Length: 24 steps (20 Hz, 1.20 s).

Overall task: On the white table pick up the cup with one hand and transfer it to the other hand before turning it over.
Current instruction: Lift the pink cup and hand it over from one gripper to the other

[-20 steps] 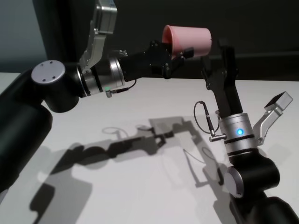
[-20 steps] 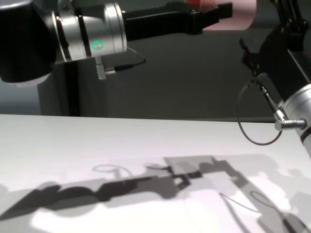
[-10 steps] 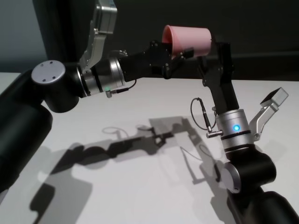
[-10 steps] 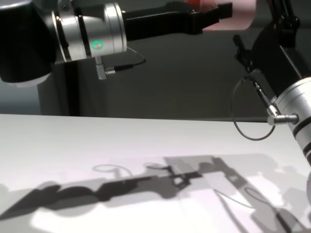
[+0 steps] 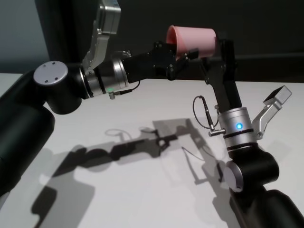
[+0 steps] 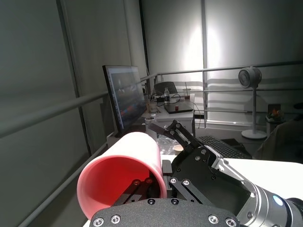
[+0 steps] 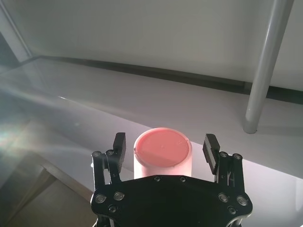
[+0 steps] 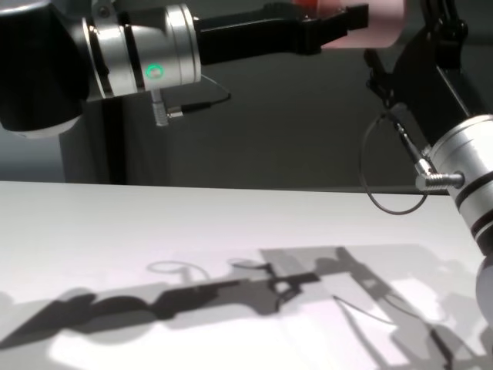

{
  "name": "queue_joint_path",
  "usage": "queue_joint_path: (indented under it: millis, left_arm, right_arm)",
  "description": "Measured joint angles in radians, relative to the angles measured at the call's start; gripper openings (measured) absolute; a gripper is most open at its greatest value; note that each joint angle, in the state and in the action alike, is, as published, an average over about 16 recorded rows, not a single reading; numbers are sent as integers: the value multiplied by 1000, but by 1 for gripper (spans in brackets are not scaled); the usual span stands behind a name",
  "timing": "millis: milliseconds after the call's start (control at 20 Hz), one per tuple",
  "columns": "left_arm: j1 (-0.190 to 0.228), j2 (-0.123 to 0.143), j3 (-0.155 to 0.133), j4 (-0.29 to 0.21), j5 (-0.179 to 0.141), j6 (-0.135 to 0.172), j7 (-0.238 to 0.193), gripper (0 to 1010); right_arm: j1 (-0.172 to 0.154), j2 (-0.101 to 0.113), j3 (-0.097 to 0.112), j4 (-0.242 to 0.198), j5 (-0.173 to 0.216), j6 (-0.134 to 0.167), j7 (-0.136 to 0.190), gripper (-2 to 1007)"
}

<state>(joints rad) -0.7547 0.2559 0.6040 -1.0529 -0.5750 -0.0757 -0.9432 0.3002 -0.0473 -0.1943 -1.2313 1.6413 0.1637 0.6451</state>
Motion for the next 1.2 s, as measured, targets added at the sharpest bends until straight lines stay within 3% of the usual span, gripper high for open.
queue_joint_path:
  millis: [550, 1200]
  left_arm:
    - [0, 0, 0, 0, 0, 0, 0, 47]
    - [0, 0, 0, 0, 0, 0, 0, 47]
  right_arm:
    - [30, 7, -26, 24, 15, -12, 6, 1002]
    - [40, 17, -66, 32, 26, -26, 8, 1002]
